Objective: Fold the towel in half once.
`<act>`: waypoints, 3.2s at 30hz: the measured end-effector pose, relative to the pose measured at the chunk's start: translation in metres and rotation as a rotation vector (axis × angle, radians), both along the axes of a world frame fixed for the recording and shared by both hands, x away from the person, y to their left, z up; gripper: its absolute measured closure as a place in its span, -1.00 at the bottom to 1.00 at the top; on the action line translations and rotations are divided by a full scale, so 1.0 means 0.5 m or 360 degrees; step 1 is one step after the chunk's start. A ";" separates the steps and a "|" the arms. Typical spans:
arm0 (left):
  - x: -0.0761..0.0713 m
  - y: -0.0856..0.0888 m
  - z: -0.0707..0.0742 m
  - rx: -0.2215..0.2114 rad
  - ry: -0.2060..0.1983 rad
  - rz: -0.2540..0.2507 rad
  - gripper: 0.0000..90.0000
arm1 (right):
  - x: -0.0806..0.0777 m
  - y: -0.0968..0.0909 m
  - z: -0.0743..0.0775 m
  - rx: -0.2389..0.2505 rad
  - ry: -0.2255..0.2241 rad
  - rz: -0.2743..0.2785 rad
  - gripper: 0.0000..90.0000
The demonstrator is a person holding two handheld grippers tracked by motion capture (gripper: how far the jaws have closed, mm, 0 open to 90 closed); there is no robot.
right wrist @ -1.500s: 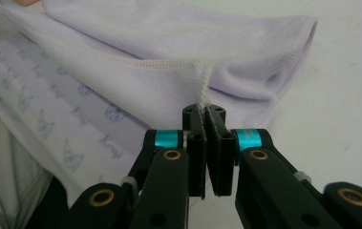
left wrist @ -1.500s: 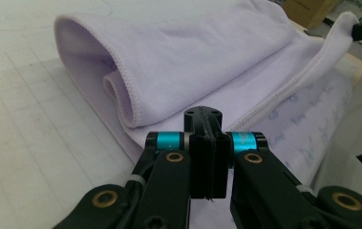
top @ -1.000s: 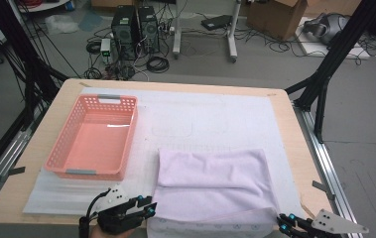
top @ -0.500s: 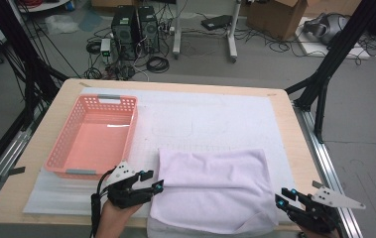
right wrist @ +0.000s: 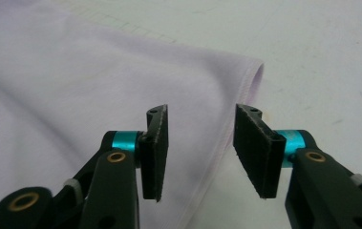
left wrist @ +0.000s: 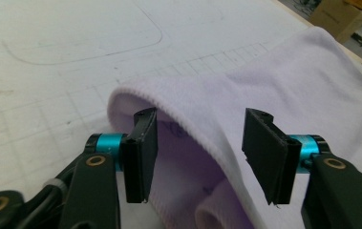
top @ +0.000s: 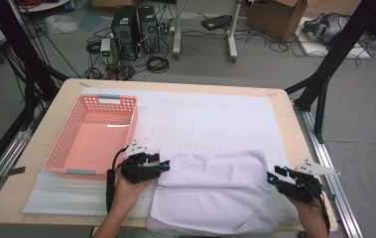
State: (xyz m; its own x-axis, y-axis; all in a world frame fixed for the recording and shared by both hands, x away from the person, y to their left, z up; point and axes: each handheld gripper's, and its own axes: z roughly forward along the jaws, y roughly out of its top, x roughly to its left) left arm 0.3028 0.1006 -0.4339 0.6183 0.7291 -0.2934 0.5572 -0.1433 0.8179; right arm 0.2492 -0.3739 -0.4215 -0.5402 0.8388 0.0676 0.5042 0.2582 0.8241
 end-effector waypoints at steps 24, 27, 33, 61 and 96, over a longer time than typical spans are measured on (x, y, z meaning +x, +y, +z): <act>0.086 -0.032 0.010 0.0142 -0.0011 0.0252 -0.10 | 0.137 -0.001 -0.030 0.0039 0.0151 -0.0283 0.12; 0.082 -0.037 0.003 0.0230 0.0015 0.0201 -0.13 | 0.132 0.011 -0.043 0.0046 0.0237 -0.0174 0.06; 0.090 -0.043 -0.022 0.0280 0.0125 0.0171 -0.23 | 0.124 0.033 -0.050 -0.0060 0.0230 -0.0179 0.29; 0.249 -0.045 0.059 0.0001 -0.0136 0.0428 0.89 | 0.286 0.012 0.020 0.0122 -0.0018 -0.0329 0.91; 0.137 -0.039 0.023 0.0014 -0.0122 0.0158 0.10 | 0.229 0.038 0.003 0.0056 0.0170 -0.0021 0.16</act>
